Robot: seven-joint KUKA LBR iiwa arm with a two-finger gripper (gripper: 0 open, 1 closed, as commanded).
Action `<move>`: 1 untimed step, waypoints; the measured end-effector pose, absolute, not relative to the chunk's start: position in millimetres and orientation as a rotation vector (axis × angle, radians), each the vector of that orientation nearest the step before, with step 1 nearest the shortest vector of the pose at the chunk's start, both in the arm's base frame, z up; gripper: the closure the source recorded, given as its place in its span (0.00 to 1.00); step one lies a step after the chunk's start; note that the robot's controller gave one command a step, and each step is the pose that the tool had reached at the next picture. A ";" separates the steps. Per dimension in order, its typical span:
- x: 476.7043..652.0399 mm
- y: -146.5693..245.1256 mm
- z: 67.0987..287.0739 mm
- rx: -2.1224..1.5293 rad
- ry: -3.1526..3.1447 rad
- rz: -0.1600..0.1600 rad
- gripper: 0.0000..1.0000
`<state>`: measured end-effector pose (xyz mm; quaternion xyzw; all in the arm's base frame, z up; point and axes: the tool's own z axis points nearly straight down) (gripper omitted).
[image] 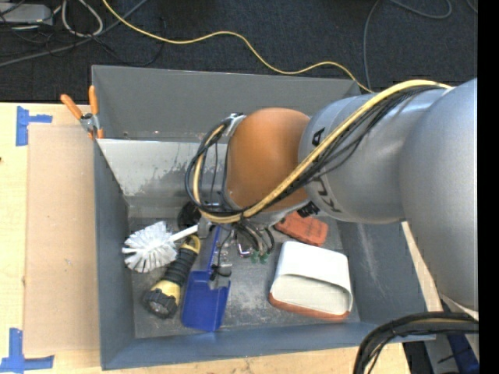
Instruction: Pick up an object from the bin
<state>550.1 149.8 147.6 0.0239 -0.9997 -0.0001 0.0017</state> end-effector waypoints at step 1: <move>527.5 166.9 128.2 0.198 -3.134 -0.001 0.00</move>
Offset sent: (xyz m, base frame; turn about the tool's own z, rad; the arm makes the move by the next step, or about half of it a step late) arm 0.0309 0.0439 -0.0776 -0.1367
